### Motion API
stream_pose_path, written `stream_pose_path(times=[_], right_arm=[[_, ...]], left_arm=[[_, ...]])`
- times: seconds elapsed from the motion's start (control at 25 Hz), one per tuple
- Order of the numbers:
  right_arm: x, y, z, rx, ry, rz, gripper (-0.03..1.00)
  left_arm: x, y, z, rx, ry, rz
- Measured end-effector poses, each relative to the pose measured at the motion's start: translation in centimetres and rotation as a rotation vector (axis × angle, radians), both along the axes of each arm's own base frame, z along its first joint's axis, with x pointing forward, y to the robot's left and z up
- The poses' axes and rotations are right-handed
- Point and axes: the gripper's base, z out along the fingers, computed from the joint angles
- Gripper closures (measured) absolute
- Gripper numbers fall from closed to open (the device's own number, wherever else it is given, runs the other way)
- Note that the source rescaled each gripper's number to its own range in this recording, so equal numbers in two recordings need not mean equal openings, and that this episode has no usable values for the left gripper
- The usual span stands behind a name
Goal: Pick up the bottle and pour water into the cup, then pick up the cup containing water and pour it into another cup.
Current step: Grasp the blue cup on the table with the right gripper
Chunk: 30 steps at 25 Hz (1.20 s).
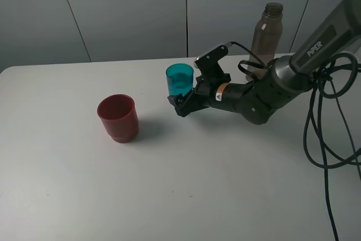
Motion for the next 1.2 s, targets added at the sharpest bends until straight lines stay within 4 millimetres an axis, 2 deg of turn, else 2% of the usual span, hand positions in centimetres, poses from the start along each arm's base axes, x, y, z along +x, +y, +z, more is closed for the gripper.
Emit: stream_pose_path(times=[0.36, 0.52, 0.68, 0.84, 1.2], right_arm=[[1.1, 0.5, -1.2, 0.016, 0.003, -0.024, -0.03], [1.5, 0.7, -0.9, 0.031, -0.010, -0.031, -0.03], [1.7, 0.8, -1.1, 0.056, -0.028, -0.038, -0.03], [1.5, 0.6, -2.2, 0.053, -0.006, -0.047, -0.03], [1.9, 0.7, -2.3, 0.120, -0.057, -0.072, -0.03]], left_arm=[[0.0, 0.0, 0.0, -0.003, 0.000, 0.002], [0.0, 0.0, 0.0, -0.003, 0.000, 0.002], [0.0, 0.0, 0.0, -0.003, 0.000, 0.002], [0.0, 0.0, 0.0, -0.003, 0.000, 0.002], [0.0, 0.0, 0.0, -0.003, 0.000, 0.002]])
